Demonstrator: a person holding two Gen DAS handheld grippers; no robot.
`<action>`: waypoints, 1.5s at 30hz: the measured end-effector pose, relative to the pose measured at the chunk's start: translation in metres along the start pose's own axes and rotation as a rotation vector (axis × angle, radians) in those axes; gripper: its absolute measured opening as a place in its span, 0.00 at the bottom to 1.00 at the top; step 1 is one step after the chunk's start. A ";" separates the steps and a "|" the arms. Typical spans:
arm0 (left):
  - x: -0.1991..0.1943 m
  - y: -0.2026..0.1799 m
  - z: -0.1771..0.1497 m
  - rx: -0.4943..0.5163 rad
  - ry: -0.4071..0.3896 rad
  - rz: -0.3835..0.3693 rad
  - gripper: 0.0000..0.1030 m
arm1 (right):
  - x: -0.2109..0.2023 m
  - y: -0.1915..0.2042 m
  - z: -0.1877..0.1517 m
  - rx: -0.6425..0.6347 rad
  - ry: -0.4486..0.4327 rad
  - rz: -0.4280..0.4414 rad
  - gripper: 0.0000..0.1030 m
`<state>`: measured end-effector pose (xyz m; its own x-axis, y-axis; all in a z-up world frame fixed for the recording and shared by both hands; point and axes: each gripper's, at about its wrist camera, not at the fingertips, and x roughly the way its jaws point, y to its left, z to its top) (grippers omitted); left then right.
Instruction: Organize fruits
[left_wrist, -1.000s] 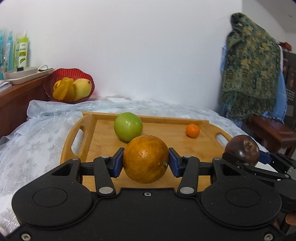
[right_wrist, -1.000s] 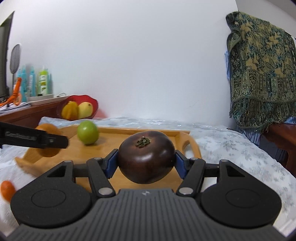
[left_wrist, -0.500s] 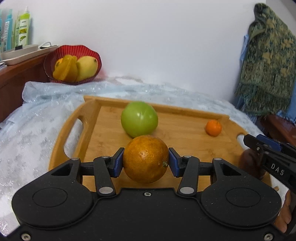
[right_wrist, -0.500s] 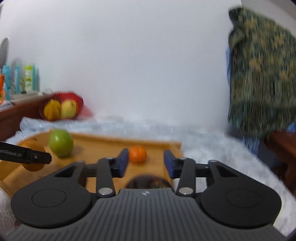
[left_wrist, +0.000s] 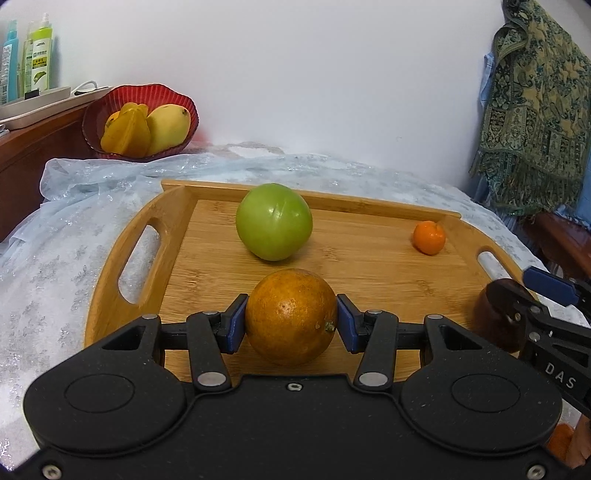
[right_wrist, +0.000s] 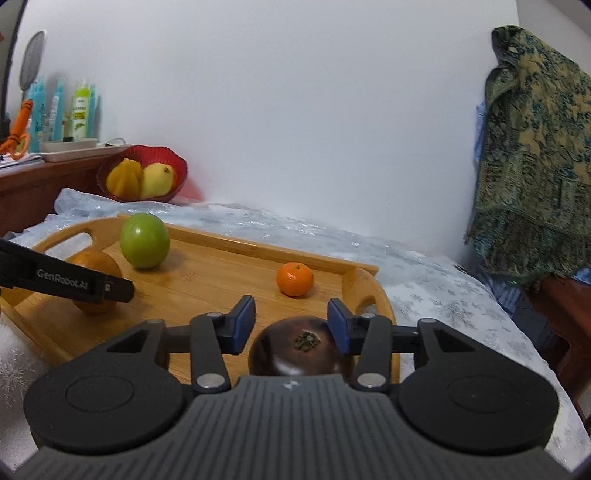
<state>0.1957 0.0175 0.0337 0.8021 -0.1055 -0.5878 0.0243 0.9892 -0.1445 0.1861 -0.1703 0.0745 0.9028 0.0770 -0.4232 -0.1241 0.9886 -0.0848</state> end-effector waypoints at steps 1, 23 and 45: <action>0.000 0.001 0.000 -0.003 0.000 0.000 0.46 | -0.001 -0.001 -0.001 0.005 0.010 -0.006 0.68; 0.007 0.003 0.006 -0.021 0.001 0.014 0.46 | 0.017 -0.012 -0.003 0.056 0.194 0.063 0.79; 0.033 0.012 0.028 -0.051 0.026 -0.001 0.46 | 0.082 -0.011 0.030 0.138 0.207 0.076 0.63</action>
<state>0.2386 0.0284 0.0350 0.7861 -0.1102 -0.6082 -0.0058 0.9826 -0.1855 0.2737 -0.1713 0.0680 0.7877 0.1379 -0.6004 -0.1184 0.9903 0.0721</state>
